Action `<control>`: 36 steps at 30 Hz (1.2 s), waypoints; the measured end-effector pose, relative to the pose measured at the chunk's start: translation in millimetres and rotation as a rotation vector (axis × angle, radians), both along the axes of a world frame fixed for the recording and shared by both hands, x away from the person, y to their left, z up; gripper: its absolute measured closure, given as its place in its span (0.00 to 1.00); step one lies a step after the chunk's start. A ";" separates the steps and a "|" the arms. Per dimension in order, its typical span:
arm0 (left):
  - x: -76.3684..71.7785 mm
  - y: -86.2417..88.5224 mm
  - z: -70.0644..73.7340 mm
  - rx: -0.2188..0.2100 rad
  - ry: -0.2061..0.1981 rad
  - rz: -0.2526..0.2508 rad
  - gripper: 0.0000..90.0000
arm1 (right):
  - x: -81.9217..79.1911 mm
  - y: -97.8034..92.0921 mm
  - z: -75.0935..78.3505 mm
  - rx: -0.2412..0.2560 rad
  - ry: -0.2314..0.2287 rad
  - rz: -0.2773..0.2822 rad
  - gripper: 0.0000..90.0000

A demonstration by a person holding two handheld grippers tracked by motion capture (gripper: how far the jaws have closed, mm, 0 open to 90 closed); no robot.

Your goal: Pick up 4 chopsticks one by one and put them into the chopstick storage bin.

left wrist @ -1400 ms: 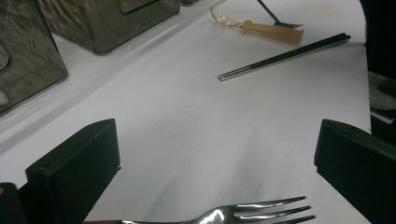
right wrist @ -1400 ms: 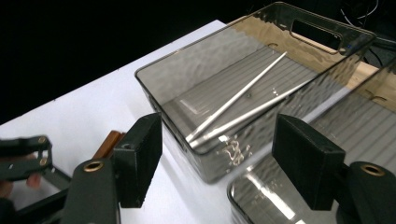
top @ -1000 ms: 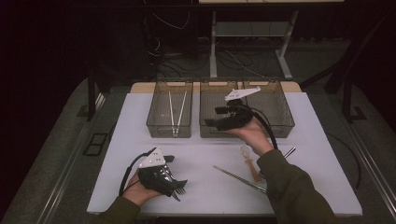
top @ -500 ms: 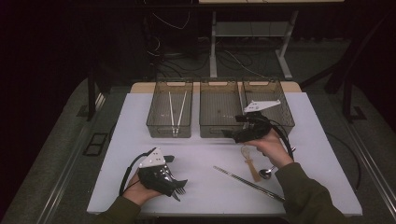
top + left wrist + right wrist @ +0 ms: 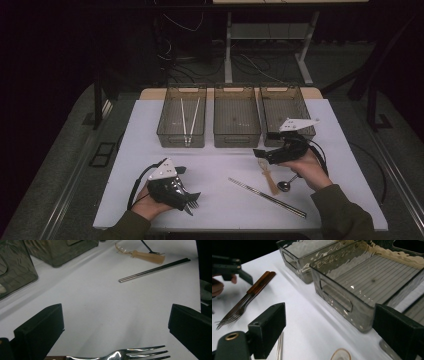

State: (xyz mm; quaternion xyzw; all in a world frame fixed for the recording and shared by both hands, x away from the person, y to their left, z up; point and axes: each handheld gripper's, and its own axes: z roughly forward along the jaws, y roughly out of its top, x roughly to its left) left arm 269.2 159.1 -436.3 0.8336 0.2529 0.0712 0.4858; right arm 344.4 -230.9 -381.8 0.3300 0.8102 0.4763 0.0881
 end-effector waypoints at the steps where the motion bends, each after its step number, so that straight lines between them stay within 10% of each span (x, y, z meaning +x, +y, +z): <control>1: -0.1 0.0 -0.1 0.001 -0.003 0.001 0.00 | -2.3 -2.2 -0.4 -0.001 0.000 0.002 0.14; 18: -2.9 -2.6 -0.4 0.026 -0.011 0.007 0.00 | -42.1 -28.8 -8.9 -0.066 0.047 0.021 0.18; 36: -3.3 -2.9 -1.0 0.019 0.003 0.003 0.00 | -80.5 -54.9 -24.9 -0.121 0.115 0.036 0.45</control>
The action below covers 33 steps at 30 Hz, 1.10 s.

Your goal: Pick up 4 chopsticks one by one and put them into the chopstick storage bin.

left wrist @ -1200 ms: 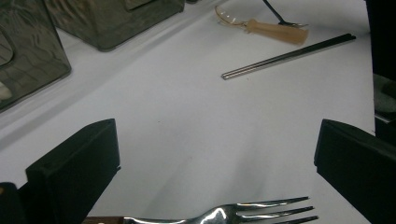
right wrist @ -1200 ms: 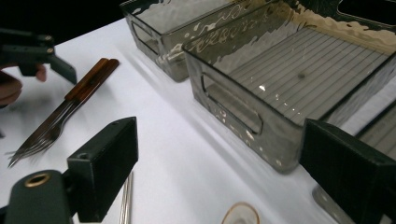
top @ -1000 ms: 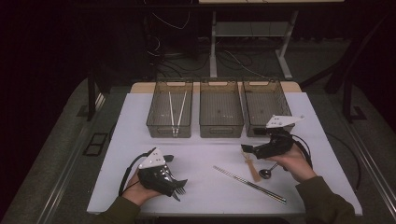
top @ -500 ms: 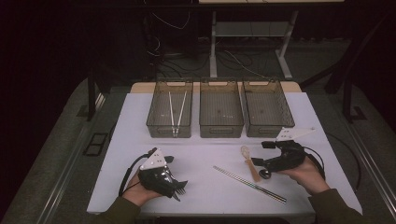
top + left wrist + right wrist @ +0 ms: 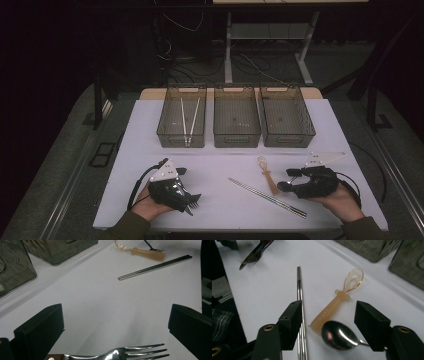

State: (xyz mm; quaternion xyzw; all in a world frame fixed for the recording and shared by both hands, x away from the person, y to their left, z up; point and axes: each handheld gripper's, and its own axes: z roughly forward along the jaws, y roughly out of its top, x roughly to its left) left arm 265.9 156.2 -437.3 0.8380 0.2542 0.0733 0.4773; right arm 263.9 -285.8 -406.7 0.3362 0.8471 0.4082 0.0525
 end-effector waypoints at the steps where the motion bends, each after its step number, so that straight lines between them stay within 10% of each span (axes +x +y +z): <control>1: 0.0 0.0 0.0 0.000 0.001 0.000 0.00 | -2.1 -0.3 -1.1 -0.002 -0.001 0.000 0.46; 33: -0.2 -1.0 -0.4 -0.001 0.005 -0.002 0.00 | -20.8 5.3 -19.2 -0.072 0.056 0.082 0.87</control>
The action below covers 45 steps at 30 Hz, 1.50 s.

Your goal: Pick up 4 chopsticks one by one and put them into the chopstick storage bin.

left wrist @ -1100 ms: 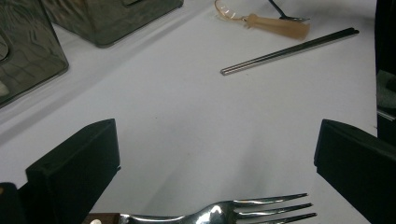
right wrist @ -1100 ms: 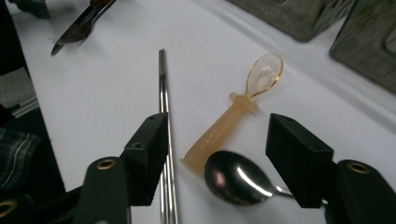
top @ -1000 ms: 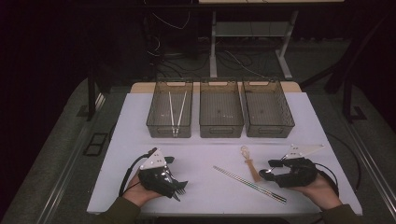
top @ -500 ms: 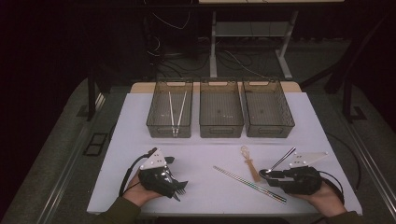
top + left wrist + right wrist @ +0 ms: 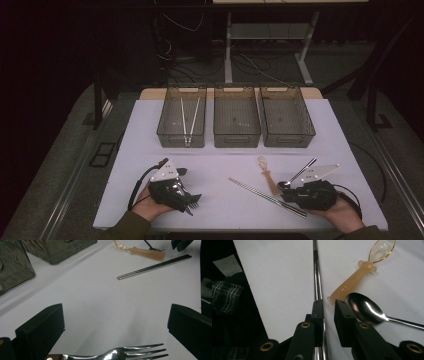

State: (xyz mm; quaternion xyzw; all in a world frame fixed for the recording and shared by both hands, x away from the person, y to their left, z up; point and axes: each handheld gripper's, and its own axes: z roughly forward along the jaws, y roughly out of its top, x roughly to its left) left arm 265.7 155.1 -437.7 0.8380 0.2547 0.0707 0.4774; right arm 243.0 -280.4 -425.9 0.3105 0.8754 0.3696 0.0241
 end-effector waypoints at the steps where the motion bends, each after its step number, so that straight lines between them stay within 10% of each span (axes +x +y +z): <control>1: -0.1 -0.1 -0.1 0.000 0.001 0.000 0.00 | 0.3 0.6 -0.6 -0.001 0.000 0.003 0.87; 27: -0.3 -0.1 0.2 0.000 0.000 0.000 0.00 | 2.6 11.8 -13.6 -0.101 0.029 0.057 0.92; 45: -0.4 -0.9 -0.7 0.005 0.002 -0.003 0.00 | -4.0 17.9 -14.2 -0.164 -0.048 0.087 0.94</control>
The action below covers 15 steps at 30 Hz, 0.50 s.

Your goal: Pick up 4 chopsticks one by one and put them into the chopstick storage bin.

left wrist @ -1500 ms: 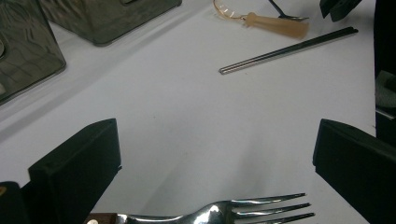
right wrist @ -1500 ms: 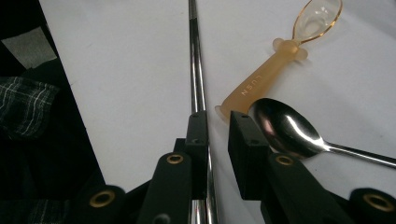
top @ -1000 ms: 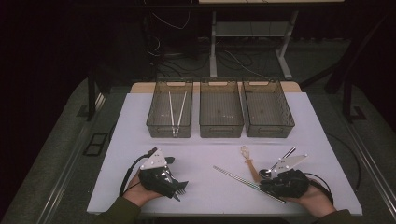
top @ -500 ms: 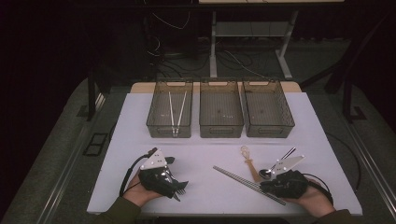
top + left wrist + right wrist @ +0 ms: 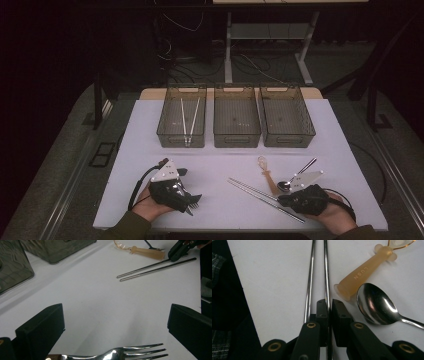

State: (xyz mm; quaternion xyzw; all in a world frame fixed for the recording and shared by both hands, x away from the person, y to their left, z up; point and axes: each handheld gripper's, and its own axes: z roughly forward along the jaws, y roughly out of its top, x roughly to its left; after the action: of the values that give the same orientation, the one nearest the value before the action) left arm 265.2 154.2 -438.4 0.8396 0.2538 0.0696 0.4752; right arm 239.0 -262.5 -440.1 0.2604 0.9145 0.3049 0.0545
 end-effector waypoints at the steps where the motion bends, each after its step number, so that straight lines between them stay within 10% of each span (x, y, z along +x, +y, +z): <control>1: 0.0 -0.1 -0.1 0.000 0.000 0.000 0.00 | -0.2 0.1 0.0 -0.001 -0.002 0.000 0.94; 15: 0.1 0.6 0.3 -0.002 -0.002 0.001 0.00 | 0.1 0.1 0.6 0.004 0.006 -0.012 0.95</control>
State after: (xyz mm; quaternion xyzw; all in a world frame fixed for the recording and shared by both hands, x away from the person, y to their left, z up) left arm 265.3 154.8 -438.1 0.8389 0.2539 0.0703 0.4763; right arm 239.1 -262.5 -439.4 0.2667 0.9126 0.3055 0.0530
